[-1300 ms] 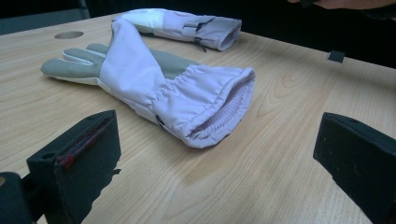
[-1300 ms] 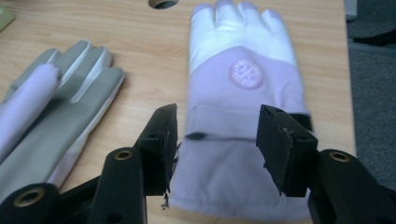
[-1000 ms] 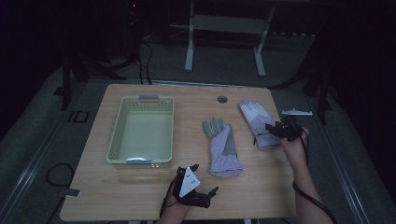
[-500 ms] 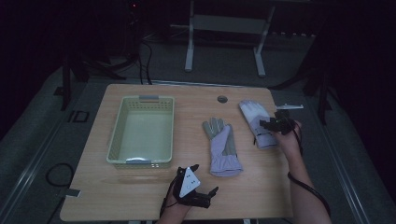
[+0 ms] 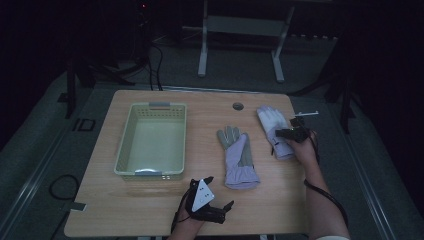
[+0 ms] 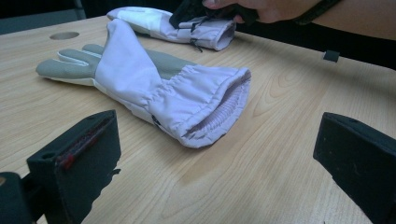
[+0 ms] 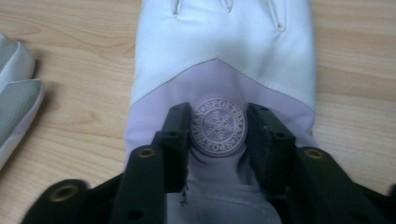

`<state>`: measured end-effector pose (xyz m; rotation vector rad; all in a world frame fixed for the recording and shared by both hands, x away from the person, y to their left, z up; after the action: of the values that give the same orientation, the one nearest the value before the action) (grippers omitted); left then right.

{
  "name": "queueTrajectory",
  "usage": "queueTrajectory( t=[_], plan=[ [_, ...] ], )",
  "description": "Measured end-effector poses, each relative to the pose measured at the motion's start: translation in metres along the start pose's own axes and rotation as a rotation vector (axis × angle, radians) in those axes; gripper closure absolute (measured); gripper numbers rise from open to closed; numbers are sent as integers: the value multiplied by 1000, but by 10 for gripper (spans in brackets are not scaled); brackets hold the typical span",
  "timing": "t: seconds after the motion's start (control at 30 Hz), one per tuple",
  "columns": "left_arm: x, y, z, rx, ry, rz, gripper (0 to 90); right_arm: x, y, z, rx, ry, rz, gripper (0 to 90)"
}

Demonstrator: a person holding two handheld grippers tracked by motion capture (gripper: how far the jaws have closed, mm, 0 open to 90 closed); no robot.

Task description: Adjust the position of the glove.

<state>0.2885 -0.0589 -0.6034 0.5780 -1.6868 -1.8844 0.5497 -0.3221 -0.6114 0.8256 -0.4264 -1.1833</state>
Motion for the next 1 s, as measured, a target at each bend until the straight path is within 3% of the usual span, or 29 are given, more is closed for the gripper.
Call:
queueTrajectory(
  t=[0.17,0.23,0.4,0.53,0.73,0.8,1.0],
  plan=[
    [0,0,0,0,1,3,10,-3,1,0,-21,-26,1,710],
    [0,0,0,0,0,4,10,-4,3,3,-19,-42,-23,768],
    [0,0,0,0,0,6,10,-8,9,19,6,-40,-54,789],
    [0,0,0,0,-1,5,10,-15,14,38,27,-16,-84,795],
    [0,0,0,-1,2,3,10,-24,21,64,55,-20,-78,797],
    [0,0,0,-1,2,-1,10,-31,24,84,73,-17,-83,798],
    [2,0,0,-1,-1,-6,10,-39,26,120,97,-50,-67,796]
  ],
)
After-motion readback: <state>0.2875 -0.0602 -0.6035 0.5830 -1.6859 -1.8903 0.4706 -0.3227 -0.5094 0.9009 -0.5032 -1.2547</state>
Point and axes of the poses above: each handheld gripper's, and its own axes: z roughly backward along the jaws, y roughly out of its top, x roughly to its right, the point moved 10 cm from there along -z, roughly forward along the jaws, and after that the axes turned 11 degrees about x, right-handed, at the moved point
